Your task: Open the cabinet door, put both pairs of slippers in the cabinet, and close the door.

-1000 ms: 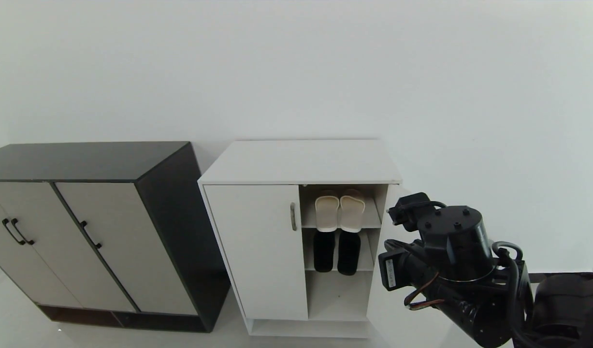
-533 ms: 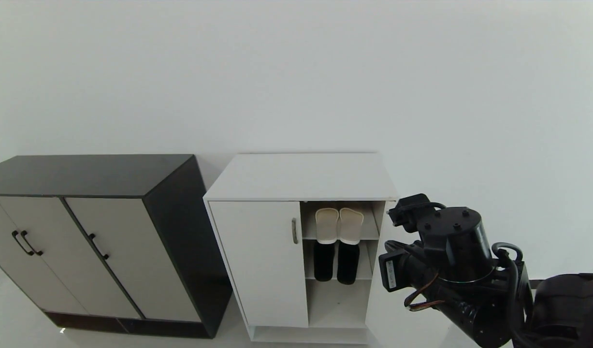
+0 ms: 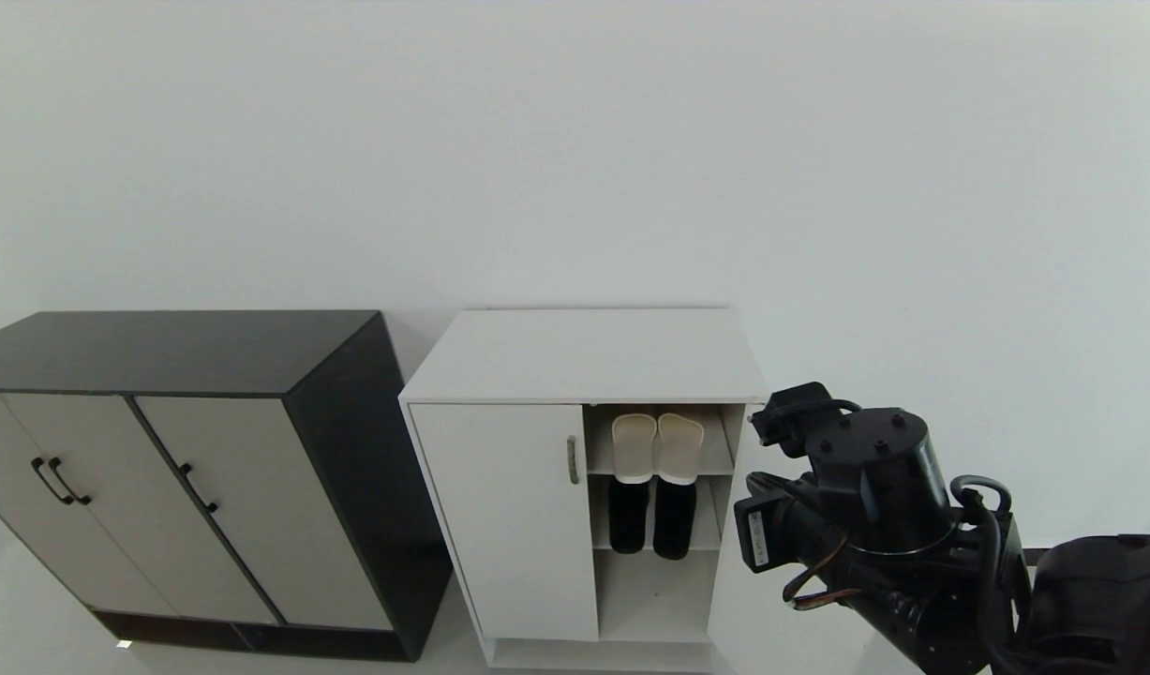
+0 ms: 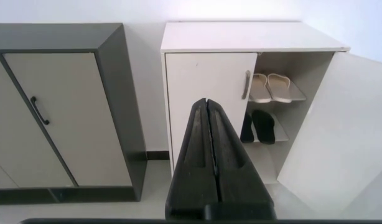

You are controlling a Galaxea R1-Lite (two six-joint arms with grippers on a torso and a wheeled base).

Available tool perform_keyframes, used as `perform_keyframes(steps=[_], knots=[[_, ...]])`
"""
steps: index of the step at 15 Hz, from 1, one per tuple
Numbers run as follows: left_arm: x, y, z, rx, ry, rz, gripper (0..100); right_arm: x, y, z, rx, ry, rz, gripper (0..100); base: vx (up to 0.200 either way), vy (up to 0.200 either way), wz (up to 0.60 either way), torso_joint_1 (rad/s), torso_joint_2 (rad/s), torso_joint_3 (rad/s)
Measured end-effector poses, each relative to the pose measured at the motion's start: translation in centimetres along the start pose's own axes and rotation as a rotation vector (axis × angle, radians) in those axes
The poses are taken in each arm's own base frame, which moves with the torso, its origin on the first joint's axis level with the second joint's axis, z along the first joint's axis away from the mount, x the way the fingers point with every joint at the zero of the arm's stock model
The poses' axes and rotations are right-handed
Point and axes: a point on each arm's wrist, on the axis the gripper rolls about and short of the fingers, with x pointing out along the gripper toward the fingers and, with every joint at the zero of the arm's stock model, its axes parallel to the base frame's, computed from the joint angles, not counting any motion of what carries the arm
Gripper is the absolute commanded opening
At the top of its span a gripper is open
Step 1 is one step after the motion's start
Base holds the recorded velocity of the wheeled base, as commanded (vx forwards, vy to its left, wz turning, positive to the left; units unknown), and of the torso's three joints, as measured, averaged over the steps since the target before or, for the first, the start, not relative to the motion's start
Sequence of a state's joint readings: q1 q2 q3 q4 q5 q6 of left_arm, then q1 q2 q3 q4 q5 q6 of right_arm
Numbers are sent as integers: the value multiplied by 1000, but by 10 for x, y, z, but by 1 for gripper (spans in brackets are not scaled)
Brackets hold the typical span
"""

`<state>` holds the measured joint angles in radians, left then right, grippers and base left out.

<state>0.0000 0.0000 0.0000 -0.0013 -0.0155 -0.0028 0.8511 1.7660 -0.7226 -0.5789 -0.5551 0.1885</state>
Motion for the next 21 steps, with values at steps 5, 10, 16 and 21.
perform_keyframes(steps=[5,10,16,21], knots=[[0,0,0,0,0,0,0,4,-2,-2,-2,9,-14,0,0,0,-360,1,-1,0],[0,0,0,0,0,0,0,10,-7,-3,3,18,-38,0,0,0,0,0,0,0],[0,0,0,1,0,0,0,18,-10,-6,2,33,-56,0,0,0,-300,2,1,1],[0,0,0,3,0,-1,0,29,-25,-2,17,36,-106,0,0,0,0,0,0,0]])
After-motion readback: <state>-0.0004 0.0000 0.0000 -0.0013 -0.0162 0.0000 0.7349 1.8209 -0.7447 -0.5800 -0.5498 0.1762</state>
